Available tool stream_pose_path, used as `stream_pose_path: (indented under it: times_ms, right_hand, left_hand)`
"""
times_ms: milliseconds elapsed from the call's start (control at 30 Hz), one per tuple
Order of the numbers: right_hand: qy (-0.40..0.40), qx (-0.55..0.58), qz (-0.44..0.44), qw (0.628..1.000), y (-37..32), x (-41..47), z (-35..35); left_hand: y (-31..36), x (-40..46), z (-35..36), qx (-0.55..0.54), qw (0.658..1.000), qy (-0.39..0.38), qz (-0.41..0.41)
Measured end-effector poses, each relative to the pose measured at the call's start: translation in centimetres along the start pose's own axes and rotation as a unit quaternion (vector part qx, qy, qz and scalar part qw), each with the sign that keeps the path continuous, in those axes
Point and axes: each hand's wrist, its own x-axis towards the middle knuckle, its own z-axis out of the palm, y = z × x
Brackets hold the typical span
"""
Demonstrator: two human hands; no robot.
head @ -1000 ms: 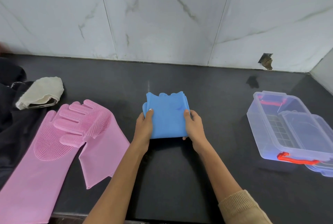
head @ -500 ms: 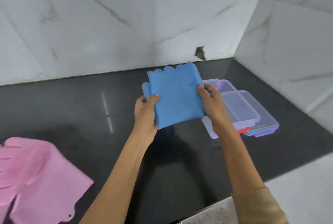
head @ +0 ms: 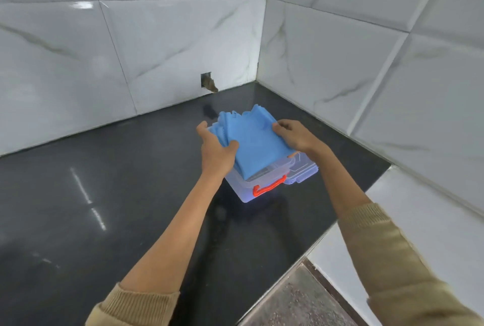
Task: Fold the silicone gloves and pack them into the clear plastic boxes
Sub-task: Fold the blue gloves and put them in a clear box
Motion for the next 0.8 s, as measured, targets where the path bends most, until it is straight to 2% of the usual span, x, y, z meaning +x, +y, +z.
stream_pose_path:
  times_ms: [100,167,267,367,467,567,667,733,800]
  right_hand:
    - [0.044,-0.106,-0.035,0.993,0.2,0.5,1.1]
    - [0.092,-0.217,-0.046,0.971,0.2,0.6,2.0]
    - [0.137,-0.360,-0.065,0.920,0.4,0.4,3.1]
    - [0.139,-0.490,-0.107,0.854,0.8,0.2,3.9]
    - [0.117,-0.579,-0.160,0.791,0.9,0.5,4.1]
    - [0.081,-0.624,-0.166,0.759,0.7,0.9,4.3]
    - [0.040,-0.665,-0.104,0.739,0.4,1.3,4.6]
    - [0.010,-0.700,-0.053,0.713,0.1,1.7,4.9]
    - [0.001,-0.758,-0.023,0.652,-0.2,2.0,5.8]
  left_hand:
    - [-0.4,0.0,0.0,0.154,0.986,0.054,0.041]
    - [-0.5,-0.1,0.0,0.266,0.959,0.062,0.078]
    - [-0.8,0.1,0.1,0.452,0.883,0.032,0.122]
    - [-0.4,0.3,0.5,0.558,0.821,-0.016,0.118]
    - [0.6,0.7,0.9,0.623,0.776,-0.043,0.088]
    - [1.4,1.2,0.8,0.660,0.746,-0.057,0.073]
    - [1.5,1.7,0.9,0.672,0.734,-0.084,0.059]
    - [1.2,2.0,1.3,0.685,0.720,-0.105,0.038]
    - [1.2,1.8,1.8,0.709,0.695,-0.117,0.021]
